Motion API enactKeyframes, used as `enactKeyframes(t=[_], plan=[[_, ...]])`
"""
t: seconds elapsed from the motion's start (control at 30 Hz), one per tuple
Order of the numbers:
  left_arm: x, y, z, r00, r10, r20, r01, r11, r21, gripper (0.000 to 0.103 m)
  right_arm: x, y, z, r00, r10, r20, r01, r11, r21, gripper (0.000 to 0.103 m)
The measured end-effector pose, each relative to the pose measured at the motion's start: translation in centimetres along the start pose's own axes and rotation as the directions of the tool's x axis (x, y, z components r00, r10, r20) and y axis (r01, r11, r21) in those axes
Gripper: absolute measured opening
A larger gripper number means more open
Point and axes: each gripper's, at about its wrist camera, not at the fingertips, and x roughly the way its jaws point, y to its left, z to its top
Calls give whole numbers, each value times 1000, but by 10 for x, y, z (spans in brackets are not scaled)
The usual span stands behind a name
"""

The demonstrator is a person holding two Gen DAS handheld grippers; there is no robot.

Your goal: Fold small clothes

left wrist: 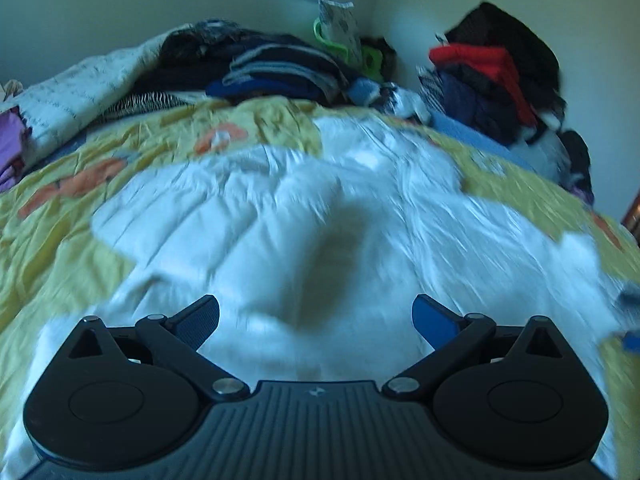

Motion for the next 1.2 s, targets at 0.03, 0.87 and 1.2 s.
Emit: enactKeyframes(t=[0.03,0.87,1.2], plan=[[12,2,1,1000,7,8,-7,1000,-8,103,7,-5,15,998,16,59,-17,1000,17,103],[66,35,-34,988,-65,141,82,990,-118,103,402,25,214,921,263,-288,-226,962,154,70],[64,42,-36,983,-89,159,114,981,-155,103,380,82,208,893,368,-259,-389,920,-34,16]])
